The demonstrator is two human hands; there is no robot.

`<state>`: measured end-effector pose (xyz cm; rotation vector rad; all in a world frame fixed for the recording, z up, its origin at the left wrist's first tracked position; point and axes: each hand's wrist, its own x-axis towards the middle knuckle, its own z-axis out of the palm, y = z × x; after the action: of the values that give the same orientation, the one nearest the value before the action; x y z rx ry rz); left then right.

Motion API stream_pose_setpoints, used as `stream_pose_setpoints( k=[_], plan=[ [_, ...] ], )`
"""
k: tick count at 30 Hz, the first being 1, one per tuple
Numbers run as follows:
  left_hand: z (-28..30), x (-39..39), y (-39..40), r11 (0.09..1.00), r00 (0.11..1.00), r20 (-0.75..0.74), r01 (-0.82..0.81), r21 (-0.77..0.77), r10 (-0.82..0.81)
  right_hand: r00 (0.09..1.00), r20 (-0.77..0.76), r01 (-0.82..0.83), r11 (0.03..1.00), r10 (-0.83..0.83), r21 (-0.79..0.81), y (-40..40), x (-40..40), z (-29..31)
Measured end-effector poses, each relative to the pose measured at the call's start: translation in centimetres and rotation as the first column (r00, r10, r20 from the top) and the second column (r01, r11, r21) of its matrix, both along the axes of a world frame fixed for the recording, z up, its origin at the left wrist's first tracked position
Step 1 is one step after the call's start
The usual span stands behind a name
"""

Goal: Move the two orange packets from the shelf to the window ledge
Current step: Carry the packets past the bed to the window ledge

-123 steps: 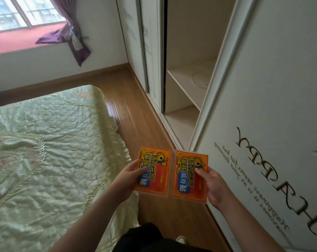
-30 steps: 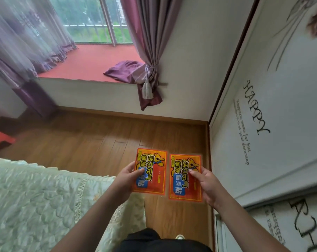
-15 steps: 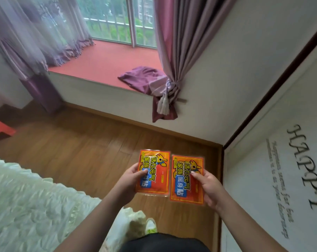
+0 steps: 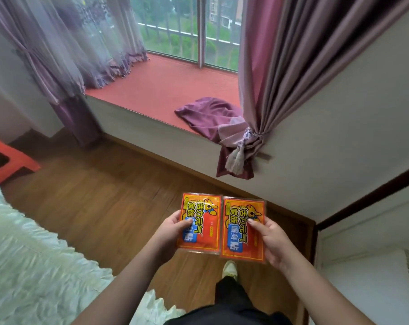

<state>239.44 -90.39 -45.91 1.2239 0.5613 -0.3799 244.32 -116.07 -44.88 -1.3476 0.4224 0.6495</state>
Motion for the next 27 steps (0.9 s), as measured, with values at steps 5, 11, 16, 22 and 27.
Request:
stream_pose_setpoints(
  k=[5,11,16,22,27],
  plan=[
    [0.1,6.5,1.8,0.996,0.998,0.0,-0.067,0.059,0.067,0.997,-0.003,-0.08,0.996,0.08,0.047,2.7,8.9,-0.5],
    [1.3,12.9,4.4,0.977,0.981,0.031,-0.192,0.093,0.19,0.982,0.0,-0.188,0.979,0.189,0.078,5.3,18.4,0.1],
    [1.2,15.4,7.0,0.951,0.955,0.024,-0.297,0.082,0.296,0.966,-0.007,-0.256,0.96,0.259,0.112,8.9,22.4,0.0],
    [0.2,17.3,12.0,0.917,0.919,-0.013,-0.393,0.069,0.395,0.937,-0.035,-0.344,0.936,0.347,0.081,15.1,26.4,-0.9],
    [-0.9,19.1,18.3,0.895,0.896,-0.02,-0.442,0.058,0.444,0.912,-0.028,-0.408,0.912,0.409,0.043,22.8,29.6,-1.5]
  ],
)
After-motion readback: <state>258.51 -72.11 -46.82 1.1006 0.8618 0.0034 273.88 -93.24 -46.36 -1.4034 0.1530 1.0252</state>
